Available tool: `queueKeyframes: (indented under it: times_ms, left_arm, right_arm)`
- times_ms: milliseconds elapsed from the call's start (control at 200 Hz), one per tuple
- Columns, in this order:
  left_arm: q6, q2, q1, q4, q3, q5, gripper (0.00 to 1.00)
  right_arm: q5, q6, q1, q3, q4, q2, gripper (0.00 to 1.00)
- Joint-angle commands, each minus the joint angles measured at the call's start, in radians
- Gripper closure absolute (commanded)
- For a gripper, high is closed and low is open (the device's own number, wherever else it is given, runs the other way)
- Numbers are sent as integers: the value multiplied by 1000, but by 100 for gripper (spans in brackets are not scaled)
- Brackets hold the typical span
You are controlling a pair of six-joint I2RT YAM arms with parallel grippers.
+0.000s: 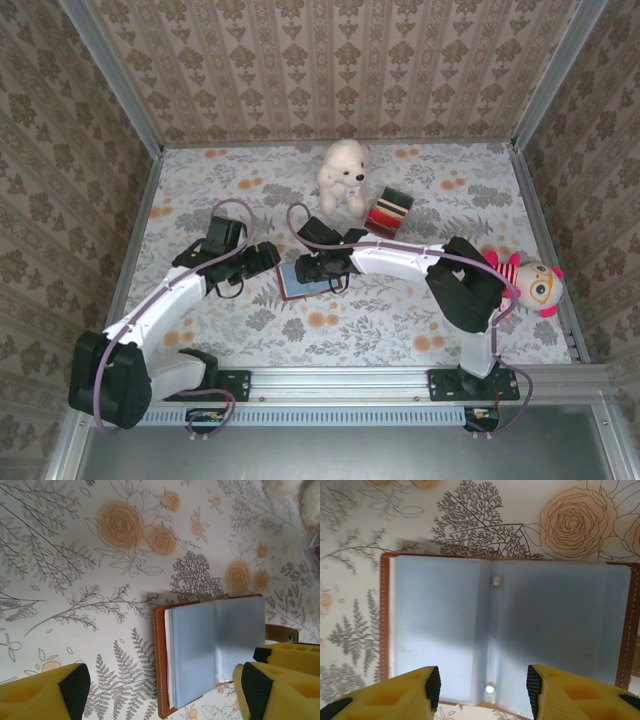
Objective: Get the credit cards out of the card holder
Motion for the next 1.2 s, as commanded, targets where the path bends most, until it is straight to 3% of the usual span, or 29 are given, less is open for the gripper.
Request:
queueKeyframes:
  times_ms: [0, 270, 590, 825, 1055, 1195]
  left_arm:
    - [-18, -30, 18, -29, -17, -25, 17]
    - [3, -27, 65, -39, -29, 14, 17]
    - [5, -2, 70, 14, -43, 112, 19]
    - [-27, 53, 70, 73, -53, 212, 32]
    - [-69, 119, 56, 167, -67, 279, 51]
    - [-72, 160, 35, 188, -52, 295, 56]
  right_arm:
    - [52, -41, 15, 62, -95, 50, 48]
    - [109, -74, 34, 129, -180, 134, 39]
    - [180, -59, 35, 126, -215, 201, 39]
    - [195, -39, 31, 95, -223, 234, 52]
    - [192, -36, 30, 77, -209, 237, 53]
    - [184, -35, 30, 69, -198, 230, 53]
